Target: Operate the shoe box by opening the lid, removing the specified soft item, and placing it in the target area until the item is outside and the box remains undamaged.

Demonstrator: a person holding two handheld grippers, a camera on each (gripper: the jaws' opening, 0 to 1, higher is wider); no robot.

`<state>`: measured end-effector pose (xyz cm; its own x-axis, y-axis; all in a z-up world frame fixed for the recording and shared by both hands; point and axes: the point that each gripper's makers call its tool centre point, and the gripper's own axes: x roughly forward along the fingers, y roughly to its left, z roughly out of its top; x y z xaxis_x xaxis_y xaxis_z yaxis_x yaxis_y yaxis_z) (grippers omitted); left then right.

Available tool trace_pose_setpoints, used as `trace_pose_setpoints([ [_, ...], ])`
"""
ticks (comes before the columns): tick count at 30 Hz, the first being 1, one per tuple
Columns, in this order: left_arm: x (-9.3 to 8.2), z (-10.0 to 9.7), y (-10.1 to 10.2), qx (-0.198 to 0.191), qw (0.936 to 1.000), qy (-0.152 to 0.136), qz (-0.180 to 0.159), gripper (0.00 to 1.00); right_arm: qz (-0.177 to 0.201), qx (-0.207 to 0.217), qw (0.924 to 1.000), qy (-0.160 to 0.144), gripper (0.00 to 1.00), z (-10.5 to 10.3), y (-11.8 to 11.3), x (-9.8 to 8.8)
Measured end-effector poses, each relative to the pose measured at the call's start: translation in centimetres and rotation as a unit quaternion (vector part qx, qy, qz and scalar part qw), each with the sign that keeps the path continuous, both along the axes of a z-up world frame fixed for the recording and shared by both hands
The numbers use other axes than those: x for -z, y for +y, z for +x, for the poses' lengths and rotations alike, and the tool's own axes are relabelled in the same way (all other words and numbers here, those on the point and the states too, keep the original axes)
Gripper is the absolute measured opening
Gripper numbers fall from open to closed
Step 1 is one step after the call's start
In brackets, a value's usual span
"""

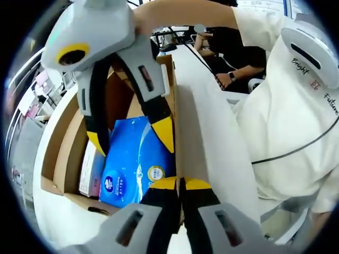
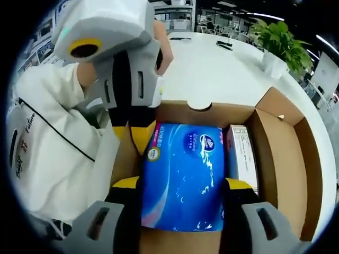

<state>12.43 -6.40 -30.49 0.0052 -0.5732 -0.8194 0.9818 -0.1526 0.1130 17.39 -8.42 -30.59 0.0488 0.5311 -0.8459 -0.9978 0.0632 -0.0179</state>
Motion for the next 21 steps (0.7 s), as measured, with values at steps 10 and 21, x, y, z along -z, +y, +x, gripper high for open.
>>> trace_pose_setpoints([
  [10,0.0,0.0,0.0,0.0,1.0,0.0,-0.001,0.01,0.009,-0.001,1.0,0.003,0.58,-0.1,-0.1,0.0],
  [21,0.0,-0.1,0.0,0.0,1.0,0.0,0.0,0.01,-0.009,0.001,1.0,0.001,0.58,0.0,-2.5,0.0],
])
